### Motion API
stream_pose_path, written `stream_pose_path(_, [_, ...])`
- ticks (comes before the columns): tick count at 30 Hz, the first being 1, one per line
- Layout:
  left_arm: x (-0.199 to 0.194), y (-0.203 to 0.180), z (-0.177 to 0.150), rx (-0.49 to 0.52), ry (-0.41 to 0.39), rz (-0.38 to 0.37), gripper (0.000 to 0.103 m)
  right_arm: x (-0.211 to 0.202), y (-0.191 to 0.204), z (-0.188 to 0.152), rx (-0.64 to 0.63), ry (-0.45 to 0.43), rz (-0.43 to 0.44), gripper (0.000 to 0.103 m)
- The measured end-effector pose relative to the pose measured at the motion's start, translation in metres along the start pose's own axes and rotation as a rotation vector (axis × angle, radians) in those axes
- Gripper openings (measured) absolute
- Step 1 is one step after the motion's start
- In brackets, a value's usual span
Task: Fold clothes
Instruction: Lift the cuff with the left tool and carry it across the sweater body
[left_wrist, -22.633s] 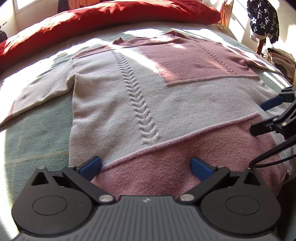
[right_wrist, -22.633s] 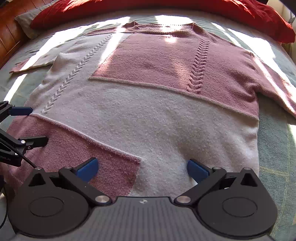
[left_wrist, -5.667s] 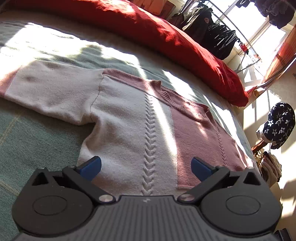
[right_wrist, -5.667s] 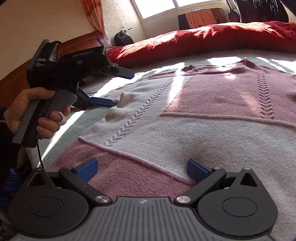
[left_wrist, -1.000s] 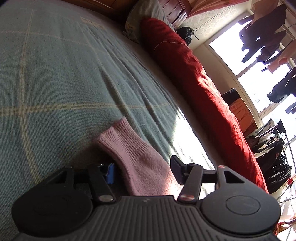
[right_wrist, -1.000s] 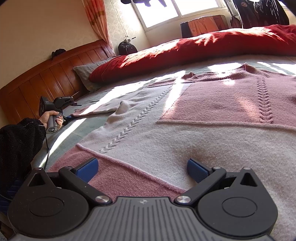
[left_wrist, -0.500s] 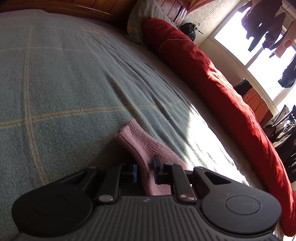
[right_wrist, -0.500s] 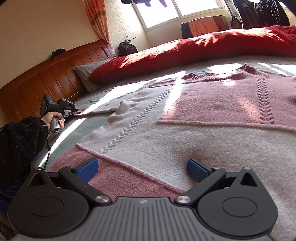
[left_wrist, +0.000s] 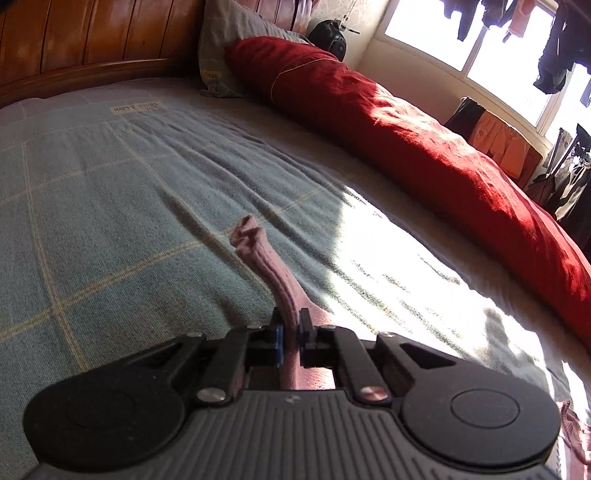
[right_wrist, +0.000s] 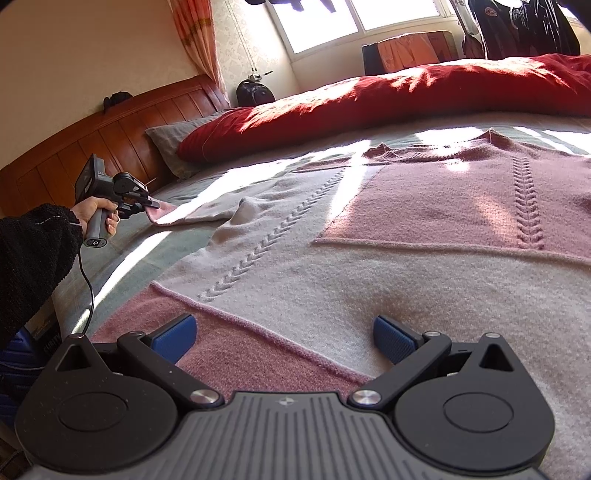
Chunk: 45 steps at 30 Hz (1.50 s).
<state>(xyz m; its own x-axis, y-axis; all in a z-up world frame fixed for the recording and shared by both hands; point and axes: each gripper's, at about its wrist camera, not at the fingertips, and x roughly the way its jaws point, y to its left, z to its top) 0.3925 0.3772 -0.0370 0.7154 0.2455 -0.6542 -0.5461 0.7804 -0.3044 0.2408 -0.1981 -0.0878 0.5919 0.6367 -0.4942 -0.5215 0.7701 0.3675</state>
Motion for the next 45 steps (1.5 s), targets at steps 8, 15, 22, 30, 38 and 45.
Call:
stream_pose_path(8, [0.011, 0.005, -0.004, -0.054, 0.025, 0.018, 0.005, -0.001, 0.002, -0.001, -0.018, 0.005, -0.011, 0.103])
stream_pose_path(15, [0.032, 0.034, -0.017, -0.139, 0.022, -0.016, 0.013, 0.0, 0.001, -0.001, -0.018, 0.001, -0.007, 0.103])
stream_pose_path(22, [0.039, 0.046, -0.017, -0.2, -0.004, -0.051, 0.009, 0.001, 0.001, -0.002, -0.026, -0.004, -0.009, 0.103])
stream_pose_path(30, [0.011, 0.015, -0.008, -0.114, -0.034, -0.053, 0.005, 0.0, 0.002, -0.001, -0.023, -0.002, -0.009, 0.103])
stream_pose_path(38, [-0.038, -0.044, 0.011, -0.006, -0.072, -0.126, 0.005, -0.009, 0.005, 0.003, -0.006, -0.005, 0.005, 0.103])
stream_pose_path(45, [-0.073, -0.11, 0.014, 0.109, -0.082, -0.183, 0.005, -0.023, 0.023, 0.004, -0.057, -0.028, 0.058, 0.103])
